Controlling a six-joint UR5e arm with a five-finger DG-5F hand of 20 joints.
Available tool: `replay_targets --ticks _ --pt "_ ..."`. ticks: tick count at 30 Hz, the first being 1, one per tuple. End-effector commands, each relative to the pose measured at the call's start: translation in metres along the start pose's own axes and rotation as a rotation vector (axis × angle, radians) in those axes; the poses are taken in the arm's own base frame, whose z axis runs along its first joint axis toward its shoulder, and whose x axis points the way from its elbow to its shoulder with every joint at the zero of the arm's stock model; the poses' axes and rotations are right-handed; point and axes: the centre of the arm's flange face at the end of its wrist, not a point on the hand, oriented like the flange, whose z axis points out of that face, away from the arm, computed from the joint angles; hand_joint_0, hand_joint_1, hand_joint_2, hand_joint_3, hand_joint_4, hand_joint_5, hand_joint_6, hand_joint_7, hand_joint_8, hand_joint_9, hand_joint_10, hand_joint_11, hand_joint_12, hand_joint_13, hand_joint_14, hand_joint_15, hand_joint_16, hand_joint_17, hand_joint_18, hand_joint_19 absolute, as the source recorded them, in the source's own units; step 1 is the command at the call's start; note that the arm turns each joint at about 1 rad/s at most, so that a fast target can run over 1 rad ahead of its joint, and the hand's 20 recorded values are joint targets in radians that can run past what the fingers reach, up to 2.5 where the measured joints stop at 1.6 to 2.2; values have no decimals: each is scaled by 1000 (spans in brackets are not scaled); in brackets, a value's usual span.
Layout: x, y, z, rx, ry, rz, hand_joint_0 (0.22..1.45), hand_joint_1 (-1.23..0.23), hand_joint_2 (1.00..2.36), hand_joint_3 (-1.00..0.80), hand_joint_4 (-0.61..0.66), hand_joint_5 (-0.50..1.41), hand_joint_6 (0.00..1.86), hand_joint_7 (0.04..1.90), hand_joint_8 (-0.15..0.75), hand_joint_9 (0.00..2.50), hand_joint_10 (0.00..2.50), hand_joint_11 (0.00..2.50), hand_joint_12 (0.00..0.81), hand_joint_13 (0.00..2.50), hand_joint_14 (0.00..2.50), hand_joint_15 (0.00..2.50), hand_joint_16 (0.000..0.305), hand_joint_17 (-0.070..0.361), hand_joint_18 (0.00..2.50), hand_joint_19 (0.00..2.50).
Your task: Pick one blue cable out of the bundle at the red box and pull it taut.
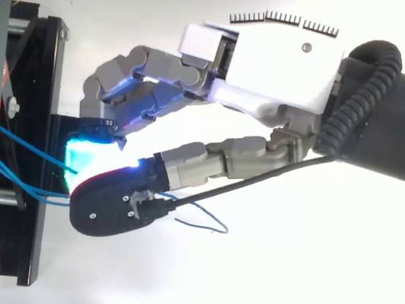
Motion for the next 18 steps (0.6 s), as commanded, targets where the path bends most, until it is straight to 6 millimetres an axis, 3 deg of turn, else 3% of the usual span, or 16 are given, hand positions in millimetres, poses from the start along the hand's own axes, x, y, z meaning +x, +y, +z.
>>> replay_targets --ticks 1,10,18 --pt "0 0 0 0 0 -3 586 -698 1009 -339 96 -164 856 1046 316 785 14 724 326 373 6 167 49 111 307 217" --pt "0 1 0 -1 0 -4 605 -764 1012 -217 103 -162 891 1013 333 810 14 737 341 413 6 156 52 118 369 192" --pt "2 0 0 3 3 -5 630 -834 1016 -94 29 -149 905 1087 329 862 16 773 337 445 6 155 51 116 404 183"
